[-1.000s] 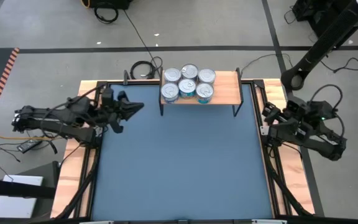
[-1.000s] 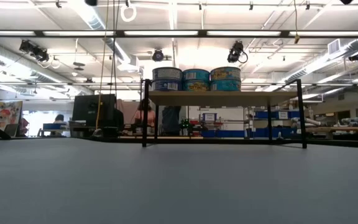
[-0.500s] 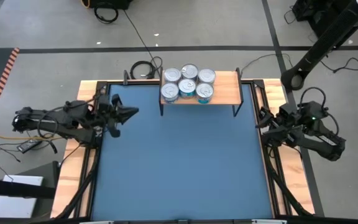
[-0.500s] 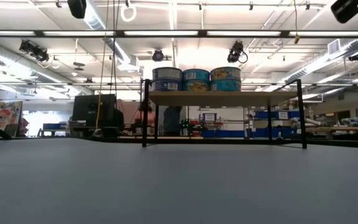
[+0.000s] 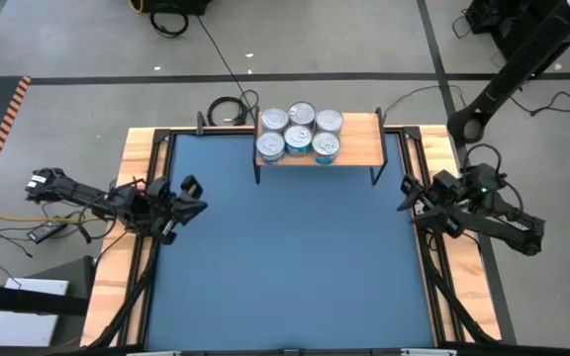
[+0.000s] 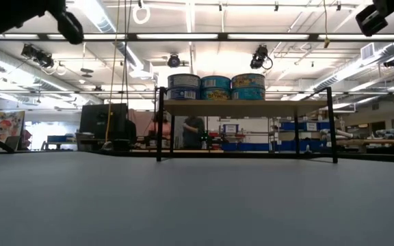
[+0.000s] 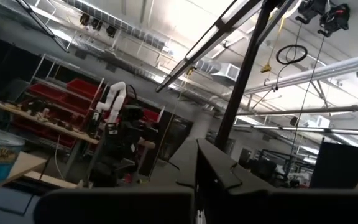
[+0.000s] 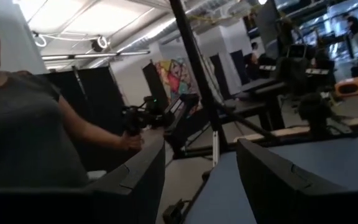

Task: Stack canned seafood by type on shelf
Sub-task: Return to Home Position

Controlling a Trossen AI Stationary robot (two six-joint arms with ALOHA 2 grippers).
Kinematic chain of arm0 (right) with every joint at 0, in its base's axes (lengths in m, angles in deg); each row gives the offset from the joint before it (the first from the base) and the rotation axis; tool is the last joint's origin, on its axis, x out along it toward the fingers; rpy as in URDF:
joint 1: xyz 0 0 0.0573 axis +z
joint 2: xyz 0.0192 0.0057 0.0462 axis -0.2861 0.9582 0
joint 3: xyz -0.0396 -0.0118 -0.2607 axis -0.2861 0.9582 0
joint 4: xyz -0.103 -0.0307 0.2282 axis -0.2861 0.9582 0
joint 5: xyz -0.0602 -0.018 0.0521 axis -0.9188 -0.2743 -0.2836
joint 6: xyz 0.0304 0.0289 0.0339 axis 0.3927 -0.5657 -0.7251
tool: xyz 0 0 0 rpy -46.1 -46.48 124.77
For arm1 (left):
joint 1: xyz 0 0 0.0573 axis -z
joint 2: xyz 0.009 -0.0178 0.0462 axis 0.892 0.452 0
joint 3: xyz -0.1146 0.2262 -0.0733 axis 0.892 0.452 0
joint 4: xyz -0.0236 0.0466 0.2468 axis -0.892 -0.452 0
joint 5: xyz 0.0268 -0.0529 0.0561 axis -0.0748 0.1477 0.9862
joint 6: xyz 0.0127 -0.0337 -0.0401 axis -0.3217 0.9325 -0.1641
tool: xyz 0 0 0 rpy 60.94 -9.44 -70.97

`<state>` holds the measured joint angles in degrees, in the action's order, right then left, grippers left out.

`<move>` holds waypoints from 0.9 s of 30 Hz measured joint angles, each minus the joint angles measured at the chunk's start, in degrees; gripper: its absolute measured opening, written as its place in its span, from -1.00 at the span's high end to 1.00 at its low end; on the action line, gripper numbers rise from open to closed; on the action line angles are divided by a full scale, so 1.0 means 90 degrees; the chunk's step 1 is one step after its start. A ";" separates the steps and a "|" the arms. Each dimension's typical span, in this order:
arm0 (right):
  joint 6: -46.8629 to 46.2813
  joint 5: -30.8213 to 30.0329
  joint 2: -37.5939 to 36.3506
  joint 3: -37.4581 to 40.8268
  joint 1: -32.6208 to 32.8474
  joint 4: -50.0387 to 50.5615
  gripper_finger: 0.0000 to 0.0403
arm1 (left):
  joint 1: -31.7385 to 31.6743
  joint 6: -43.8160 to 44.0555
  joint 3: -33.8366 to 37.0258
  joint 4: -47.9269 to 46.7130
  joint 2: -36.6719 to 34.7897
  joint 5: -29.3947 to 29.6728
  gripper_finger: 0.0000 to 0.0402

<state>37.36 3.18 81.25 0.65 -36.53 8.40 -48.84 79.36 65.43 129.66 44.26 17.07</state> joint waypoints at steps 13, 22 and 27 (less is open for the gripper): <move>-0.0558 0.0104 -0.0001 0.1544 0.0243 -0.2029 -0.02 | 0.0094 0.0173 0.0687 0.0127 -0.0436 0.0017 0.95; -0.0112 -0.0564 0.0005 0.2160 0.0922 -0.2723 -0.03 | 0.0094 0.0171 0.0684 -0.0486 -0.0424 0.0027 0.95; 0.0344 -0.0952 0.0015 0.2160 0.1037 -0.2314 -0.02 | 0.0092 0.0128 0.0687 -0.1127 -0.0424 0.0438 0.95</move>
<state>40.45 -5.39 81.38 20.10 -27.19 -12.42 -48.01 80.51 71.61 119.52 40.44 21.01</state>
